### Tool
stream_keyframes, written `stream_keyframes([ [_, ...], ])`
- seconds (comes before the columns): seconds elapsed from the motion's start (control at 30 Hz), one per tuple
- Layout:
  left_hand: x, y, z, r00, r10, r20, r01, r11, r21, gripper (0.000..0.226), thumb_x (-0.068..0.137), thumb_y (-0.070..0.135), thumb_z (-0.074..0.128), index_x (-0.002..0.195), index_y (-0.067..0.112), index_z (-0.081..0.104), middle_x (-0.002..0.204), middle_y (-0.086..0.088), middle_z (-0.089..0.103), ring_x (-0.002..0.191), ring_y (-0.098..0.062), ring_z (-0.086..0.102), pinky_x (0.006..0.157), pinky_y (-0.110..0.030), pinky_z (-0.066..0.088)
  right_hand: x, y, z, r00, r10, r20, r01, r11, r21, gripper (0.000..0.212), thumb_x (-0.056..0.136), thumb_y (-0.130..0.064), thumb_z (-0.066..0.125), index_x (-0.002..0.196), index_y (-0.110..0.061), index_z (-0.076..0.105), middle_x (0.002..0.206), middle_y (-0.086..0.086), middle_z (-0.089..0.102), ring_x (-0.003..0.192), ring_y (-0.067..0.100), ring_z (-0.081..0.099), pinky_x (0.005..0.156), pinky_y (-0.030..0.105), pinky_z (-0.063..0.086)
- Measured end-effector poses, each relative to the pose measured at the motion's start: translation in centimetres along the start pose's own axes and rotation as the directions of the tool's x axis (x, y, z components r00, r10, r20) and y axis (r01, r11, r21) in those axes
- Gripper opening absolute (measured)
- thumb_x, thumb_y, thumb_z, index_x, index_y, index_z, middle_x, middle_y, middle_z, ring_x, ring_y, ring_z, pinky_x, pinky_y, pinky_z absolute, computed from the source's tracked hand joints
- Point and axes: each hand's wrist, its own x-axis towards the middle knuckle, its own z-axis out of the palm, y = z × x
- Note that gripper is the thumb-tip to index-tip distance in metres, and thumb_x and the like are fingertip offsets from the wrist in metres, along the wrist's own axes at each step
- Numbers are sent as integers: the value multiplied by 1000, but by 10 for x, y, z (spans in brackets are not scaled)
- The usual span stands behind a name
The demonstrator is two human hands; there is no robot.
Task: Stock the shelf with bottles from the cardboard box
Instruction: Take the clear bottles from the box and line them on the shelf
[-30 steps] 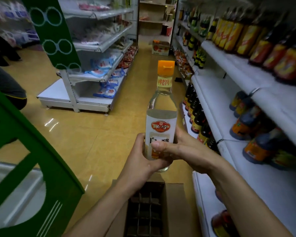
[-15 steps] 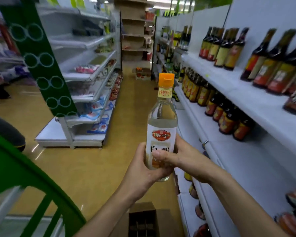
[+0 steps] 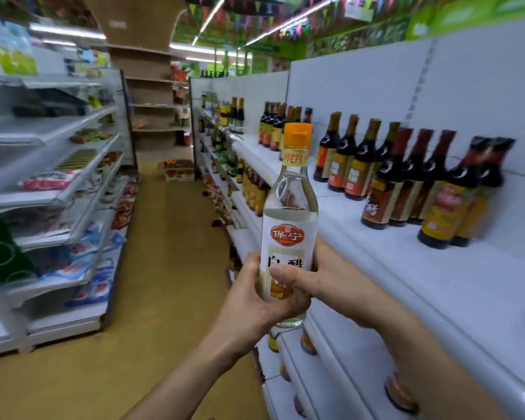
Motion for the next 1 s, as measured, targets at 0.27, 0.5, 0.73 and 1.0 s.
stream_keyframes([
  [0.27, 46, 17, 116, 974, 81, 210, -67, 995, -72, 53, 83, 1, 81, 124, 23, 56, 111, 0, 77, 102, -20, 75, 87, -41, 63, -57, 12, -107, 972, 39, -231, -43, 999, -11, 54, 90, -25, 80, 134, -36, 51, 118, -14, 75, 109, 7, 73, 98, 38, 58],
  [0.5, 66, 18, 202, 923, 116, 366, -75, 989, -125, 54, 80, 4, 83, 123, 24, 57, 115, 0, 76, 107, -20, 74, 93, -43, 59, -108, 25, -172, 899, 97, -428, -136, 989, -60, 61, 81, -35, 85, 132, -40, 50, 114, -14, 76, 105, 7, 74, 99, 42, 57],
  [0.73, 77, 20, 252, 843, 107, 527, -56, 992, -113, 55, 82, 4, 82, 124, 28, 55, 114, 6, 76, 106, -14, 73, 97, -44, 59, -142, 37, -198, 776, 166, -609, -252, 966, -59, 62, 70, -48, 86, 120, -42, 52, 108, -16, 76, 100, 6, 74, 95, 45, 58],
  [1.0, 93, 12, 306, 665, 122, 737, -54, 992, -115, 61, 78, 6, 85, 125, 29, 54, 116, 5, 75, 107, -16, 73, 96, -47, 59, -181, 41, -209, 553, 210, -806, -339, 941, 12, 61, 74, -29, 89, 122, -38, 53, 107, -14, 77, 100, 8, 75, 94, 43, 60],
])
